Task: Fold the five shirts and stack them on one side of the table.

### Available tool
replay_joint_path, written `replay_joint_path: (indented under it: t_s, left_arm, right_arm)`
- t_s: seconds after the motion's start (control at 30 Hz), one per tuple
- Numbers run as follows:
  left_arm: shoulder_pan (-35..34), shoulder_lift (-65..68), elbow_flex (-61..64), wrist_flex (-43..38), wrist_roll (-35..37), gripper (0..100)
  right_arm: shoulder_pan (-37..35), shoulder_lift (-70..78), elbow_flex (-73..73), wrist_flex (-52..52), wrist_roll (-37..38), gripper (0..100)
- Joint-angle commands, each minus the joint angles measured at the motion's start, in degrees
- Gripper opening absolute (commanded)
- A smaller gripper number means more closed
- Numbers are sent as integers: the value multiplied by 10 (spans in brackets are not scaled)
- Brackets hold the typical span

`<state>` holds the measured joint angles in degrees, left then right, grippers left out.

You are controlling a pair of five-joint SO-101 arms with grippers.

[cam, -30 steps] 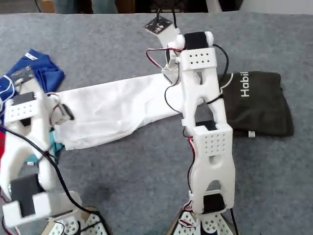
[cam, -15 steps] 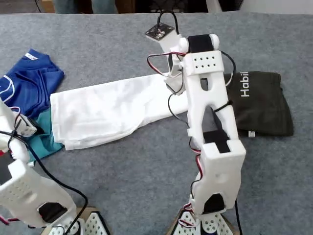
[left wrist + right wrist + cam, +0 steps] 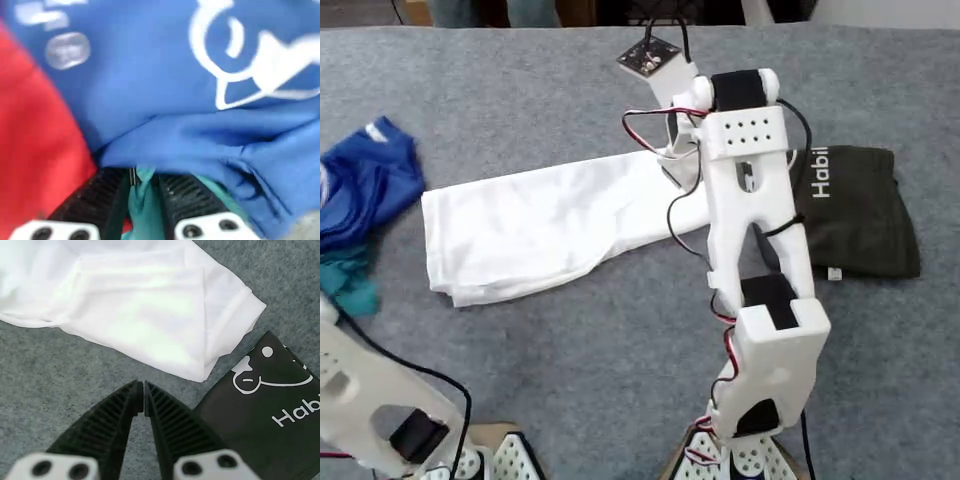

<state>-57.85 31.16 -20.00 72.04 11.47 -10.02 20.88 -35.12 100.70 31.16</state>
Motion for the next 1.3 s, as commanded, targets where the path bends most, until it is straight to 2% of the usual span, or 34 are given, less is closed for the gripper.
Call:
replay_joint_path:
  t_s: [0.0,0.1,0.2,0.3,0.37,0.5,0.7,0.77,0.93,1.2,1.27]
  left_arm:
    - [-11,-11,-94,44,18,30]
    - [11,-16,-106,93,18,52]
    - [51,-17,-126,160,24,165]
    - [91,-17,-194,244,81,266]
    - [116,-17,-255,291,119,277]
    - [172,-32,-262,289,121,281]
    - [276,-71,-58,283,98,282]
    - [284,-70,14,244,120,284]
    - [284,-75,128,149,123,301]
    - [284,-40,184,91,55,294]
    - [290,-8,195,91,44,261]
  right_arm:
    - [-7,-35,0,4,-4,15]
    - [-7,-35,0,4,-4,15]
    - [-5,-35,0,4,-4,15]
    - [-5,-37,0,4,-4,15]
    - [-4,-37,0,4,-4,15]
    - [-4,-35,0,4,-4,15]
    - [-5,-36,15,4,-2,15]
    - [-4,-37,28,4,-3,15]
    - [-4,-38,52,4,-3,15]
    - [-5,-38,48,4,-2,15]
    - [-5,-38,48,4,-3,15]
